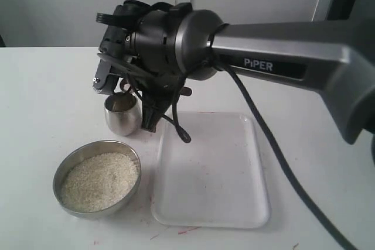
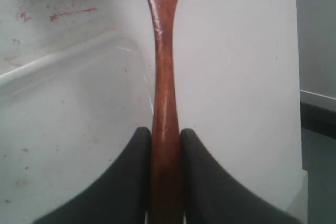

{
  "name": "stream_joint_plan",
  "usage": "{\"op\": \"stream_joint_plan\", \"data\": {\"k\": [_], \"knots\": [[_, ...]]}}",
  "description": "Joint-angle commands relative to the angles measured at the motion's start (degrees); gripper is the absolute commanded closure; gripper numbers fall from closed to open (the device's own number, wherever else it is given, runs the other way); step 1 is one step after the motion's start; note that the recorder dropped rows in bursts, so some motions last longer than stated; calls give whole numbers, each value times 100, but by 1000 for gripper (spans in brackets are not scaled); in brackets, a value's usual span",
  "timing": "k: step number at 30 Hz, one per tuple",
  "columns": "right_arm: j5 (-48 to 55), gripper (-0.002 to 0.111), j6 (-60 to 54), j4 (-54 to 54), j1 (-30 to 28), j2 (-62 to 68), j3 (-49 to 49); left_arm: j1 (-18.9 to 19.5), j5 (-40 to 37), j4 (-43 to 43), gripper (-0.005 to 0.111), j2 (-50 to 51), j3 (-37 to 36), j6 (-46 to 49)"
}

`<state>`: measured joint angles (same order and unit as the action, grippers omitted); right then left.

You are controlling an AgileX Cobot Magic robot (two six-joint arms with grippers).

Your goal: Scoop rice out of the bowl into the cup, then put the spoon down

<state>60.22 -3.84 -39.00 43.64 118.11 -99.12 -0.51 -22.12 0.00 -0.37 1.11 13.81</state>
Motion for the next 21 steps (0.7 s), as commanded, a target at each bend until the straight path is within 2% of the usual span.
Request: {"op": "stream_joint_plan", "data": {"k": [1,21], "knots": [[-87,108,-425,-264,-37,-2,-30,-22,-277,-32,92,37,-53,-33],[-462,108,-2057,-1194,-37,11,-30,-22,-277,-32,92,37,-53,-33]]}}
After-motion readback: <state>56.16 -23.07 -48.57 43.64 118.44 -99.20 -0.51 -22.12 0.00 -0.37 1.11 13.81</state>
